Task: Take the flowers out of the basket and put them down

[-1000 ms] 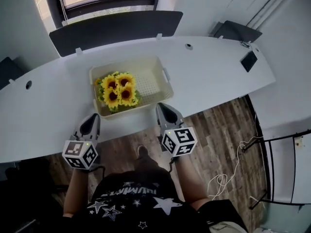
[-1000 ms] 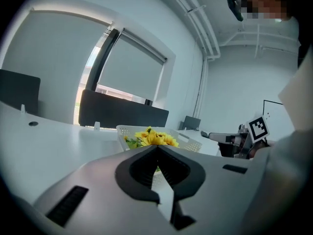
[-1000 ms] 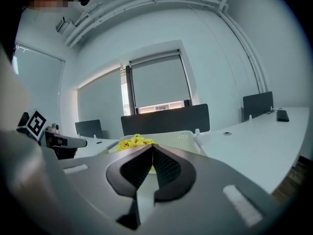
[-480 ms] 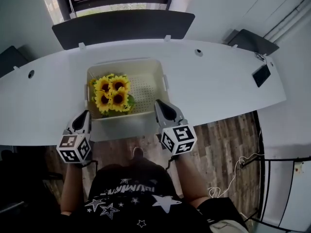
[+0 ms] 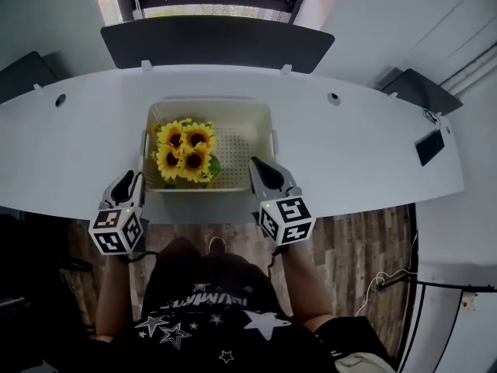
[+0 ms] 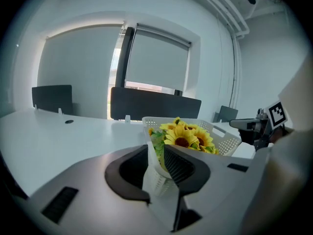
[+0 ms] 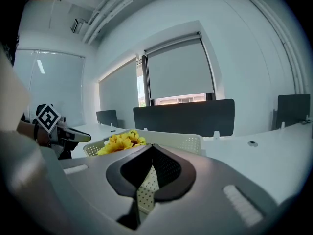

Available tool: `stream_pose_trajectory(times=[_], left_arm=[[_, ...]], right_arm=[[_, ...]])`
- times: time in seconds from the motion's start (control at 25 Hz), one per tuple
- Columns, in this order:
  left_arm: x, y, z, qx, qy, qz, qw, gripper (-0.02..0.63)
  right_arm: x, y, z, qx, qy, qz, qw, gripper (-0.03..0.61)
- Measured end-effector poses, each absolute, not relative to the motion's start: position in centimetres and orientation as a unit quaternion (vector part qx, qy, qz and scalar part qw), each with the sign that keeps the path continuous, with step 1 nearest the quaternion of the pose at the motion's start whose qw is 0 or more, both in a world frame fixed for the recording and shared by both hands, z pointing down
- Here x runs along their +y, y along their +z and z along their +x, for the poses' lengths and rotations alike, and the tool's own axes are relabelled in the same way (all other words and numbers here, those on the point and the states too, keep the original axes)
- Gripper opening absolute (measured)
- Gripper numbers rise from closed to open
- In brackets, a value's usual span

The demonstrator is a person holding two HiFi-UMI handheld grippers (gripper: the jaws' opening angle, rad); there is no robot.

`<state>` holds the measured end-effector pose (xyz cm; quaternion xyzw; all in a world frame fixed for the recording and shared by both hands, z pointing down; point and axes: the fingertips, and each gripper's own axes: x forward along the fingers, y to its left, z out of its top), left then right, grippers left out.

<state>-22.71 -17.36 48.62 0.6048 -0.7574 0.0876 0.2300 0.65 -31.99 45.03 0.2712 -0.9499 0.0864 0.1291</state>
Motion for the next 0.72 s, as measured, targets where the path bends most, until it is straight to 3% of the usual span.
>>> stream_pose_trajectory(times=[0.12,0.72], left_arm=[[-17.6,49.5,-22.6,-0.742,0.092,0.617,0.246,0.107],[-19.9,51.7,-22.8,-0.674,0.096,0.671,0.292,0.114]], right_arm=[[-32.4,45.0,0.0,-0.949,0.093,0.274,0.126,0.003],[-32.6,46.3,-2.4,-0.926,0.081,0.3,0.212,0.003]])
